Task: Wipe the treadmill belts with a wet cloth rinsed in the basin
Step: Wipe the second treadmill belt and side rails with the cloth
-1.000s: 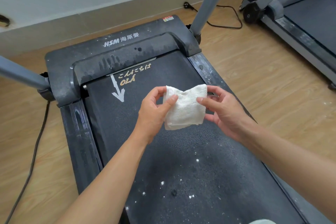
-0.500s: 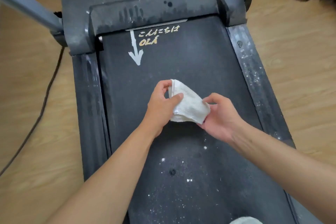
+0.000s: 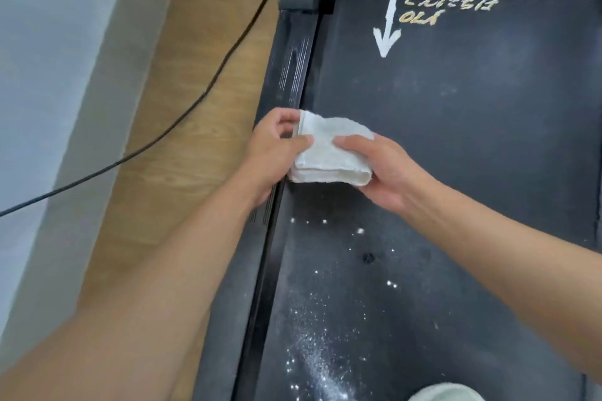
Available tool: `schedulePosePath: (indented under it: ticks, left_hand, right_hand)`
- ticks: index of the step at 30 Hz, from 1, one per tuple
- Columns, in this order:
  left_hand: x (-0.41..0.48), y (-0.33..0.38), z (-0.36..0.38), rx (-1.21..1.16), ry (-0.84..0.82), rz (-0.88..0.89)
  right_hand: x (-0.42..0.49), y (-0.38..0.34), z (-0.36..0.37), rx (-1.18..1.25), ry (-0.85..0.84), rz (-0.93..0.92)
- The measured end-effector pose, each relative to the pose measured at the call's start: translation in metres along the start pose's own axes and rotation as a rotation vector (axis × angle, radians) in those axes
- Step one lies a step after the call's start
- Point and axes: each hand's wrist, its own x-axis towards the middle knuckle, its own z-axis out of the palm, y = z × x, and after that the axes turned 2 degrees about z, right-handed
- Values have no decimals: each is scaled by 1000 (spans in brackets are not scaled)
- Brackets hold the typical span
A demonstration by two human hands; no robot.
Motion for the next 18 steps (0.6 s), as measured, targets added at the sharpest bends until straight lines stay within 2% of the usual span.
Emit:
schedulePosePath:
  ticks: [3, 5, 7, 9, 11, 13, 15, 18]
  left_hand:
    - [4, -30, -13, -14, 16, 26]
    - [1, -50, -16, 55, 112, 163]
    - [-12, -70, -18, 339, 292, 386]
    - [-28, -94, -20, 656, 372, 503]
    - [-44, -124, -22, 911, 290, 522]
    - [-51, -150, -27, 1123, 174, 569]
    - [-52, -159, -33, 1168, 133, 582]
    - [-51, -154, -35, 1144, 125, 584]
  right_hand:
    - [7, 17, 8, -241, 80, -167]
    - [-2, 21, 10, -398, 170, -236]
    - [-21, 17, 12, -507, 260, -302]
    - [-53, 5, 16, -638, 342, -330]
    - [-93, -9, 21, -776, 400, -345]
    - [-138, -13, 25, -814, 443, -383]
    - [-178, -4, 31, -800, 495, -384]
    - [-231, 33, 40, -811, 531, -247]
